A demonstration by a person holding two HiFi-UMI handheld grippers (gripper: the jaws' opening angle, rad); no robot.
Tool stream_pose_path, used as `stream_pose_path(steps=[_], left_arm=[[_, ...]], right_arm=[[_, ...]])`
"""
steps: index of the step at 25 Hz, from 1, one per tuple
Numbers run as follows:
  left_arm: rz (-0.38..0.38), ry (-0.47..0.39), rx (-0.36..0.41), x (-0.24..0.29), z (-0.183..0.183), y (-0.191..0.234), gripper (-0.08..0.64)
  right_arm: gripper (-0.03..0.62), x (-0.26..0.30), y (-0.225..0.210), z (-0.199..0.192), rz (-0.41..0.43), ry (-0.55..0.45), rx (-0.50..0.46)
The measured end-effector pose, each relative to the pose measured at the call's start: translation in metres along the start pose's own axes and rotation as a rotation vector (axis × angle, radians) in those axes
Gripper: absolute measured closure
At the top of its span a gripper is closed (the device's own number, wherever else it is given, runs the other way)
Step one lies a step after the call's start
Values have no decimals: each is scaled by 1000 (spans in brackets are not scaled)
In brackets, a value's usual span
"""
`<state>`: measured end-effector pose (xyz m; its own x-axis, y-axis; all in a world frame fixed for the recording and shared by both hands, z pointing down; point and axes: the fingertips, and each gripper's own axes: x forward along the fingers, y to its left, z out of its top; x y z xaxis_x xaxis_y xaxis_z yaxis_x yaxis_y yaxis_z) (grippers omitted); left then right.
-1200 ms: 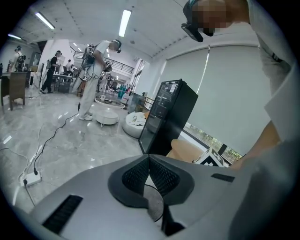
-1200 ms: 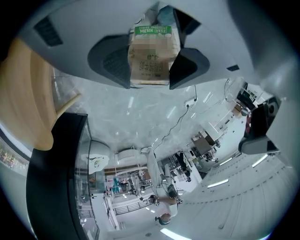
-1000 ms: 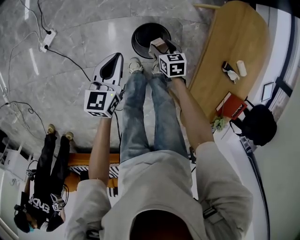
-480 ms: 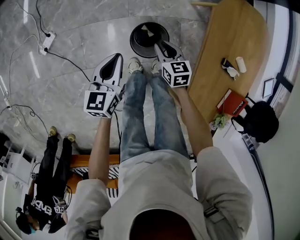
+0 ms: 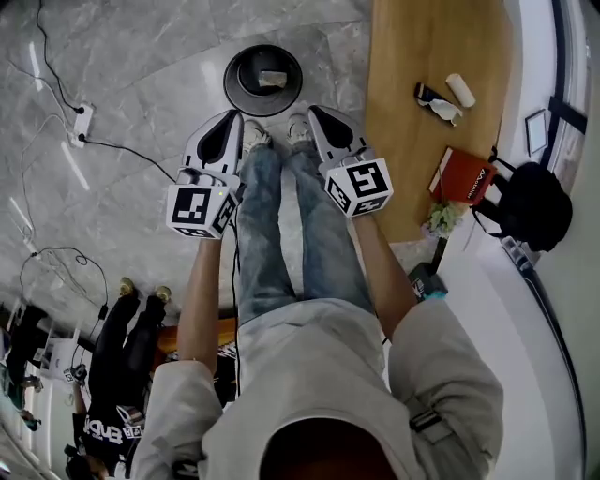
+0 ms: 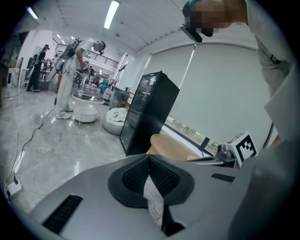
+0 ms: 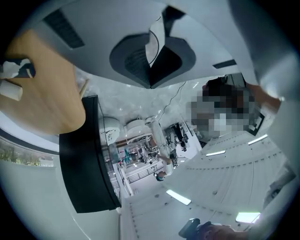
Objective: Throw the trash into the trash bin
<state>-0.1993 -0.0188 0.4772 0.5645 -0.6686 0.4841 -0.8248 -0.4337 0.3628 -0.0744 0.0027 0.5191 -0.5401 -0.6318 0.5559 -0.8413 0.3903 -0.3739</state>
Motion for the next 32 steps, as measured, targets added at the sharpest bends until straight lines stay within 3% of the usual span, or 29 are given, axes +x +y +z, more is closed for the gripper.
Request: stream_pose_path(steps=[8, 20, 32], left_arm=[[-120, 51, 68, 43, -1, -62, 541], [-294, 125, 157, 104, -10, -159, 541], [-330, 161, 183, 129, -18, -199, 541]], right_arm=[[563, -51, -54, -5, -115, -55, 76], [563, -144, -155, -47, -335, -79, 228], [563, -169, -218, -70, -414, -66, 273]])
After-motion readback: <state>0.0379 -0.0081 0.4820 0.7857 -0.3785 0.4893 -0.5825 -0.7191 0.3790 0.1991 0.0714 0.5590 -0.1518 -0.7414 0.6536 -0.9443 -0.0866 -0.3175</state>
